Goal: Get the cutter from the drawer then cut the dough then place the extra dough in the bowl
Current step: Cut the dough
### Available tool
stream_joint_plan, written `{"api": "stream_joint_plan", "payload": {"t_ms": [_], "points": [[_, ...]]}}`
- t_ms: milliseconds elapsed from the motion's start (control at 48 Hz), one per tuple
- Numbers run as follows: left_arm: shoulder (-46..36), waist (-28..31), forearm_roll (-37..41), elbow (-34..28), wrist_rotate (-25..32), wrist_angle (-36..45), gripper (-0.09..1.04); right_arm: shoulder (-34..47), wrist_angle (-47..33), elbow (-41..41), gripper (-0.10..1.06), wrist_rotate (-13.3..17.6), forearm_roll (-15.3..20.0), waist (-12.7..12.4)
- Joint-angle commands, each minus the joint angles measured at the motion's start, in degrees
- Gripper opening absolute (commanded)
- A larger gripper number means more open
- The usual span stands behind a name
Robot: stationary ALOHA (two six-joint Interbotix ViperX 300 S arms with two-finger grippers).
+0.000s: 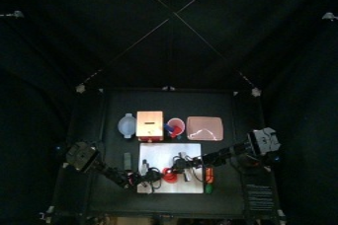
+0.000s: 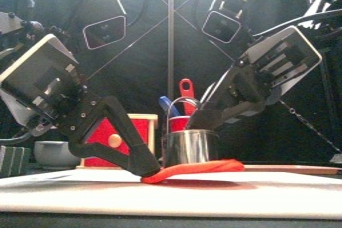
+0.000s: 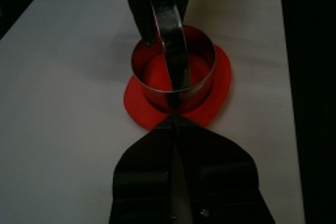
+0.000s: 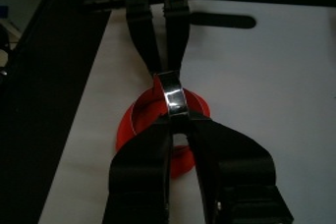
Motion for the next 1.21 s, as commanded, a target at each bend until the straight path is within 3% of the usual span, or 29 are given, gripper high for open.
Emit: {"api": "stream_joint_plan", "payload": {"t_ms": [21,604,1208], "points": [[-0.62,0.44,-0.18,-0.62,0.0,0.26,0.46,-3.52,-0.26,-0.62,0.52,0.09,0.09,-0.44],[-0.62,0.44,-0.18,-0.62,0.0,0.53,0.46,-6.86,-1.05,-0.09,0.52,0.09,0.18,-2.99],[-0.62,0.53,-0.09,-0.62,0.09,0.7,0.46,-16.61,-1.14,5.71,0.52,0.26,0.53,-6.42]]}}
